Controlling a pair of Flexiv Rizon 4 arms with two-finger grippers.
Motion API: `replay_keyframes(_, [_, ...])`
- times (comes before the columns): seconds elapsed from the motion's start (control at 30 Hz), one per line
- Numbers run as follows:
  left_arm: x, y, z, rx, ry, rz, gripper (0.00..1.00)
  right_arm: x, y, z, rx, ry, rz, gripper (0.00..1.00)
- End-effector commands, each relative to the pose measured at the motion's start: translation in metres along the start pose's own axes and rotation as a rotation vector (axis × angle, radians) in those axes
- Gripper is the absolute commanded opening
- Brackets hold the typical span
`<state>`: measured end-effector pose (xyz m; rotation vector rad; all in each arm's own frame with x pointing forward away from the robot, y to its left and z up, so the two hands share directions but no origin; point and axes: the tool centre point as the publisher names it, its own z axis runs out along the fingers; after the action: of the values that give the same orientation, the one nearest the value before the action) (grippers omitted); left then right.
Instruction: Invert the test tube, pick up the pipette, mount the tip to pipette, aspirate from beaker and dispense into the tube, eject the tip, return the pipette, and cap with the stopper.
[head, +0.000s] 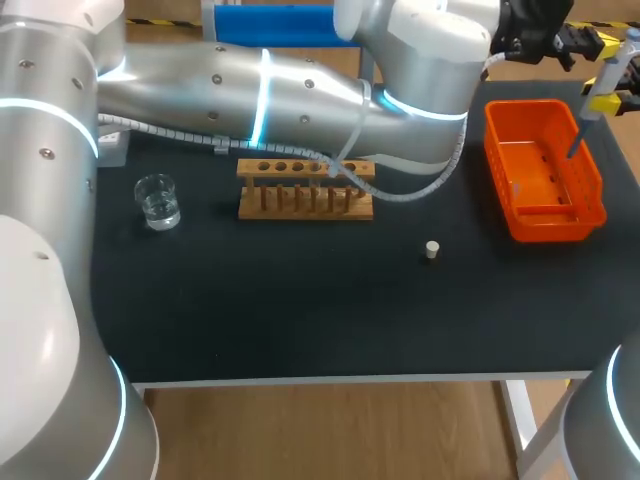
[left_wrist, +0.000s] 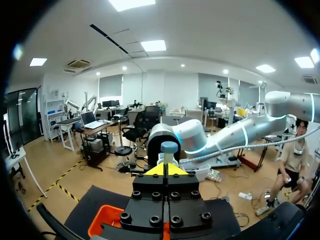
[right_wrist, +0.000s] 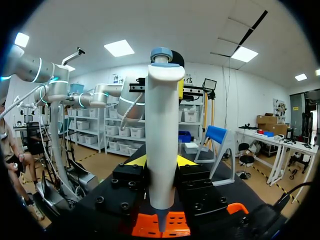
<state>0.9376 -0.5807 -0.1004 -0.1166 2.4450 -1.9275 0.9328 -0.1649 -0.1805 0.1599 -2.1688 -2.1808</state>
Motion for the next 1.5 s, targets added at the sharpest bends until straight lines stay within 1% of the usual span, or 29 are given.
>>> replay_keyframes(0.03, [0.003, 0.012, 0.004, 0.061, -0.014, 0.004, 0.0, -0.002, 0.011, 0.0, 0.003, 0.006, 0.0, 0.0])
replay_keyframes(0.3, [0.001, -0.01, -0.007, 0.065, -0.036, 0.03, 0.0, -0.002, 0.011, 0.0, 0.003, 0.006, 0.0, 0.0])
replay_keyframes(0.33, [0.001, -0.013, -0.009, 0.066, -0.039, 0.035, 0.04, -0.002, 0.011, 0.0, 0.003, 0.006, 0.0, 0.0])
replay_keyframes(0.37, [0.0, -0.016, -0.01, 0.065, -0.038, 0.037, 0.31, -0.002, 0.011, 0.0, 0.003, 0.006, 0.0, 0.0])
replay_keyframes(0.4, [0.0, -0.02, -0.011, 0.059, -0.032, 0.05, 0.8, -0.002, 0.011, 0.0, 0.003, 0.006, 0.0, 0.0])
replay_keyframes(0.43, [0.0, -0.023, -0.012, 0.057, -0.032, 0.052, 1.0, -0.002, 0.011, 0.0, 0.003, 0.006, 0.0, 0.0])
replay_keyframes(0.57, [-0.001, -0.036, -0.016, 0.04, -0.012, 0.076, 1.0, -0.002, 0.011, 0.0, 0.003, 0.006, 0.0, 0.0])
replay_keyframes(0.67, [-0.002, -0.042, -0.02, 0.03, 0.032, 0.096, 1.0, -0.002, 0.011, 0.0, 0.003, 0.006, 0.0, 0.0])
replay_keyframes(0.8, [-0.003, -0.047, -0.029, 0.011, 0.091, 0.102, 1.0, -0.002, 0.011, 0.0, 0.003, 0.006, 0.0, 0.0])
replay_keyframes(0.83, [-0.003, -0.047, -0.032, -0.005, 0.102, 0.101, 1.0, -0.002, 0.011, 0.0, 0.003, 0.006, 0.0, 0.0])
replay_keyframes(0.97, [-0.001, -0.049, -0.047, -0.041, 0.122, 0.108, 1.0, -0.002, 0.011, 0.0, 0.003, 0.006, 0.0, 0.0])
replay_keyframes(1.13, [0.001, -0.042, -0.065, -0.031, 0.153, 0.102, 1.0, -0.002, 0.011, 0.0, 0.003, 0.006, 0.0, 0.0])
replay_keyframes(1.17, [0.002, -0.04, -0.069, -0.043, 0.15, 0.091, 1.0, -0.002, 0.011, 0.0, 0.003, 0.006, 0.0, 0.0])
replay_keyframes(1.3, [0.006, -0.029, -0.086, -0.04, 0.144, 0.08, 1.0, -0.002, 0.011, 0.0, 0.003, 0.006, 0.0, 0.0])
replay_keyframes(1.5, [0.014, -0.014, -0.118, -0.002, 0.117, 0.076, 1.0, -0.002, 0.011, 0.0, 0.003, 0.006, 0.0, 0.0])
